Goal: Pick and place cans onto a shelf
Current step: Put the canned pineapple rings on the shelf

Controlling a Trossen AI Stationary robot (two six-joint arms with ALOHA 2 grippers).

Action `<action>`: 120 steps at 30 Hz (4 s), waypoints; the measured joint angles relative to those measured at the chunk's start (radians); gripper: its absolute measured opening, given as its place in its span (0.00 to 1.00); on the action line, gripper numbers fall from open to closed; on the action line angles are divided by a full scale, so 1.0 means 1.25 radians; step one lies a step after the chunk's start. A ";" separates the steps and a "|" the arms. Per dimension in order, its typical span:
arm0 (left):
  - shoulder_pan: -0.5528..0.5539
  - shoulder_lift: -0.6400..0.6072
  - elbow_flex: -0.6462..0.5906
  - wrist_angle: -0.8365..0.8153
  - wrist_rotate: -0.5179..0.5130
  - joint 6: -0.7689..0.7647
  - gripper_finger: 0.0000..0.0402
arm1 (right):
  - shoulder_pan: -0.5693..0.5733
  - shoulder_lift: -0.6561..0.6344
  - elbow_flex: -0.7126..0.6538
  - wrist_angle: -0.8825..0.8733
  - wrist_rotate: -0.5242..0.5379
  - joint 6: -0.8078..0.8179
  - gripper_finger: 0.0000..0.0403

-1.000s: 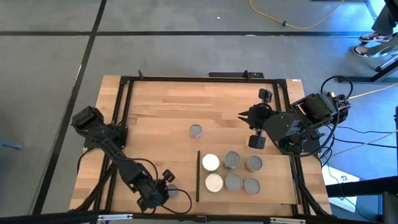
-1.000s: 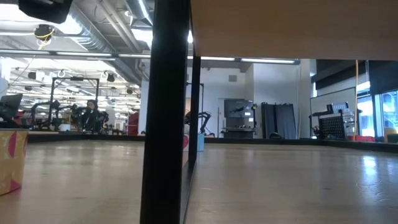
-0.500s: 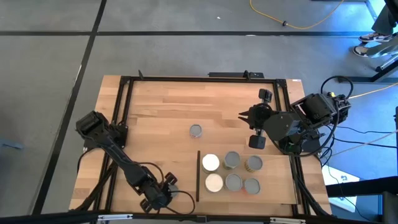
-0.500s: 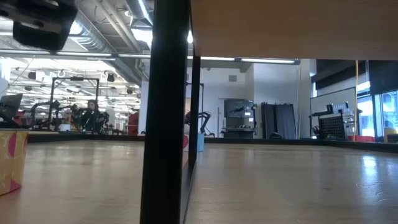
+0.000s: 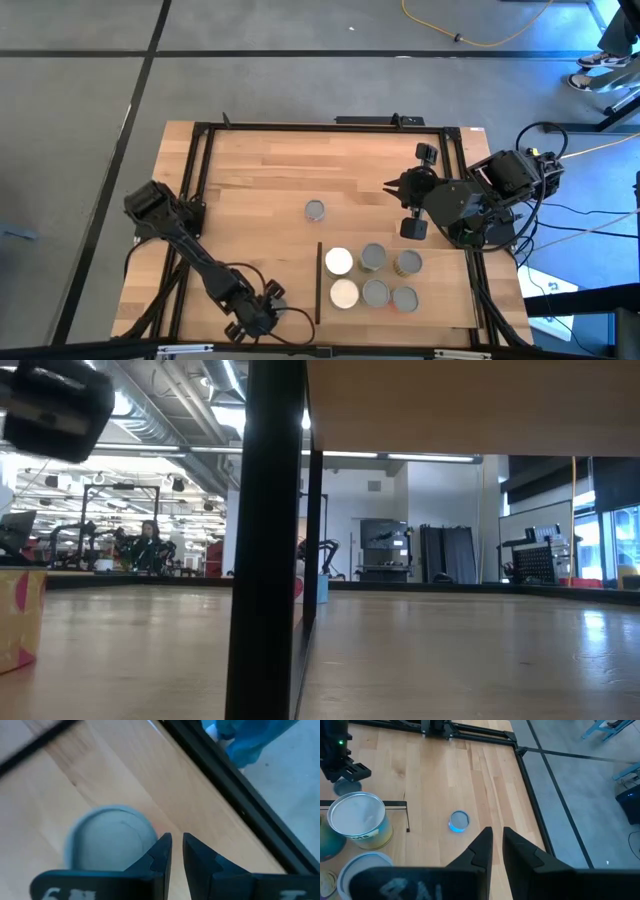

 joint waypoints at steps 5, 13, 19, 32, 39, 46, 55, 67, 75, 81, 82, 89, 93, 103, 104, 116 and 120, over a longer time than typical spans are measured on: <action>0.004 0.012 0.000 0.003 0.003 0.001 0.10 | 0.000 0.000 0.000 0.000 -0.001 0.000 0.11; 0.004 -0.033 0.001 0.017 -0.012 -0.011 0.10 | 0.000 0.000 0.000 0.000 -0.001 0.000 0.11; 0.004 -0.035 0.001 -0.022 -0.056 -0.051 0.10 | 0.000 0.000 0.000 0.000 -0.001 0.000 0.11; 0.016 -0.011 0.001 -0.027 -0.024 -0.037 0.10 | 0.000 0.000 0.000 0.000 -0.002 0.000 0.11; 0.020 0.014 0.002 -0.020 -0.024 -0.037 0.10 | 0.000 0.000 0.000 0.000 -0.001 -0.001 0.11; 0.028 0.015 0.002 -0.021 -0.023 -0.085 0.04 | 0.000 0.000 0.000 0.000 -0.002 -0.003 0.11; 0.039 -0.006 0.000 -0.063 -0.016 -0.252 0.01 | 0.000 0.000 0.000 0.000 -0.002 -0.003 0.11; 0.044 -0.183 -0.001 -0.211 -0.081 -0.299 0.01 | 0.000 0.000 0.000 0.000 -0.002 -0.003 0.11; 0.170 -0.381 -0.001 -0.372 -0.204 -0.440 0.01 | 0.000 0.000 0.000 0.001 0.000 -0.003 0.11; 0.375 -0.450 0.000 -0.458 -0.234 -0.357 0.01 | 0.000 0.000 0.000 0.003 0.001 -0.007 0.11; 0.419 -0.454 0.000 -0.456 -0.228 -0.328 0.01 | 0.000 0.000 0.000 0.003 0.001 -0.011 0.11; 0.729 -0.445 0.000 -0.352 -0.066 -0.076 0.01 | 0.000 0.000 0.000 0.014 0.020 -0.003 0.11; 0.866 -0.412 0.024 -0.295 0.009 0.069 0.01 | -0.011 0.000 0.000 0.027 0.065 0.037 0.11; 0.982 -0.182 0.267 -0.290 0.118 0.361 0.01 | -0.082 0.000 0.000 0.035 0.124 0.130 0.11; 0.983 -0.154 0.289 -0.293 0.144 0.383 0.01 | -0.089 0.000 0.000 0.035 0.123 0.130 0.11; 0.913 0.093 0.409 -0.315 0.267 0.465 0.01 | -0.134 0.000 0.000 0.031 0.121 0.099 0.11; 0.882 0.157 0.409 -0.299 0.232 0.466 0.01 | -0.134 0.000 0.000 0.031 0.121 0.098 0.11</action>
